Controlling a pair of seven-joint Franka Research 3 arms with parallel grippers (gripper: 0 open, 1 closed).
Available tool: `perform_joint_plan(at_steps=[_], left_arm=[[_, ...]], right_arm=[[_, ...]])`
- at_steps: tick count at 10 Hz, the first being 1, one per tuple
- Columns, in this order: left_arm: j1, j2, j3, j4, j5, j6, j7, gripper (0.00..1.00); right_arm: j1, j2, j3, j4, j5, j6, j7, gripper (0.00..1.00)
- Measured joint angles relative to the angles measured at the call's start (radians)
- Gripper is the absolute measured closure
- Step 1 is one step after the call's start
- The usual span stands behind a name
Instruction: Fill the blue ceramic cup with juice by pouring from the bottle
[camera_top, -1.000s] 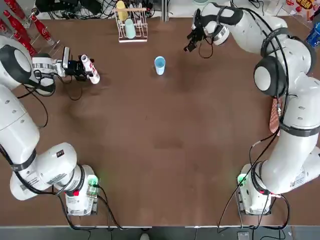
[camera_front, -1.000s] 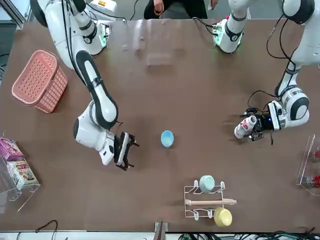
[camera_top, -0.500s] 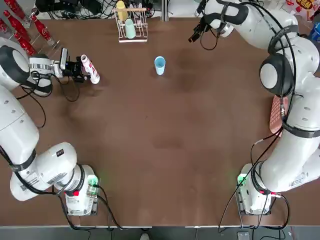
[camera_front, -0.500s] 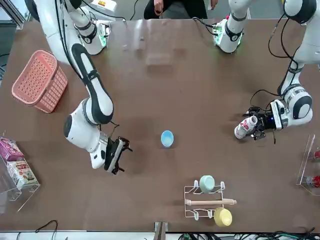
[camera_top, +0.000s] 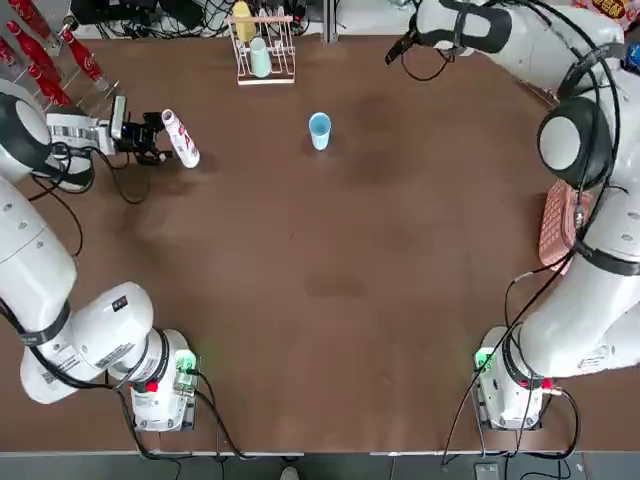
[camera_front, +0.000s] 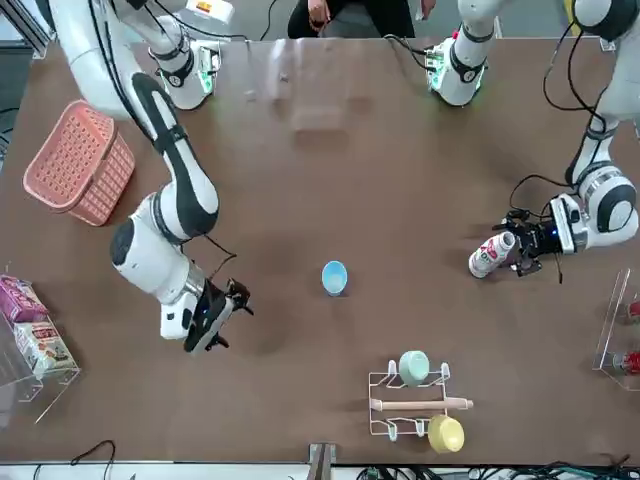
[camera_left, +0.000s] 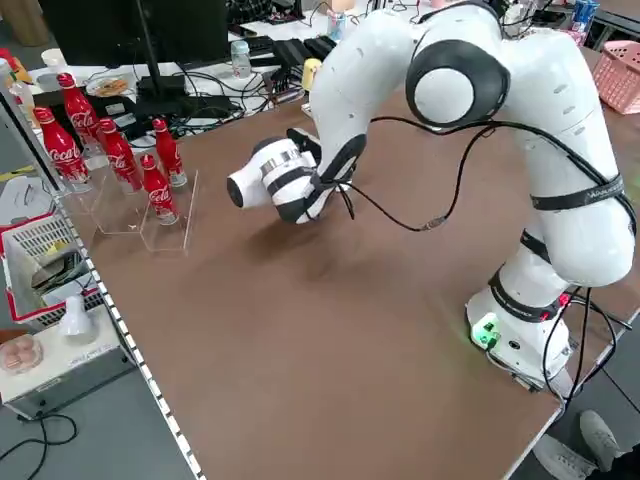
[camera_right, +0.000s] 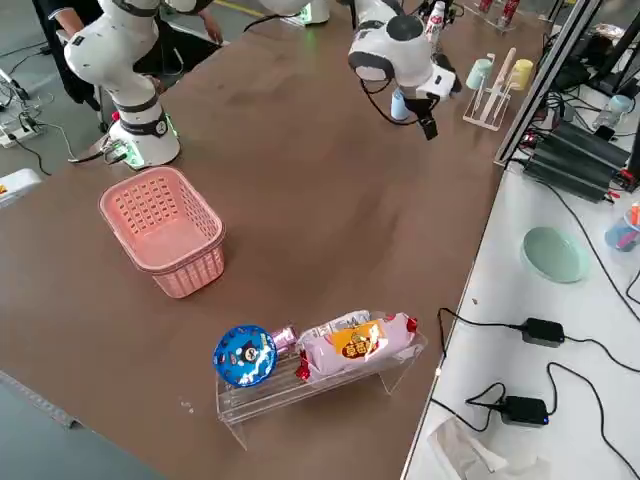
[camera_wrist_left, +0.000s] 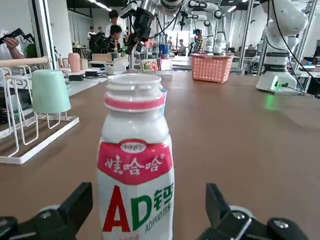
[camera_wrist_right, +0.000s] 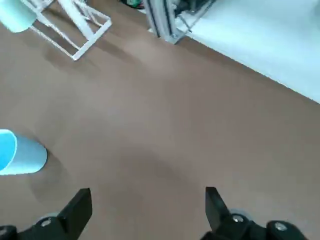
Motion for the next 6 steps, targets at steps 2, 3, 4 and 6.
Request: perform_joint_plan(at_steps=[2,3,4,6], left_arm=[[0.001,-0.012,0.001,0.002,0.011,0.001,0.0,0.0],[0.003,-0.019,0.003,0.007,0.023,0.002,0.0,0.0],[0.008,-0.027,0.004,0.013,0.04,0.005,0.0,0.0],[0.015,-0.045,0.013,0.021,0.066,0.013,-0.007,0.0]], right_arm=[[-0.117,-0.011,0.101,0.013,-0.165,-0.076,0.222,0.0],[-0.149,-0.024,0.115,0.03,-0.205,-0.137,0.296,0.0],[-0.17,-0.038,0.117,0.056,-0.229,-0.205,0.352,0.0],[-0.197,-0.064,0.118,0.122,-0.349,-0.35,0.497,0.0]])
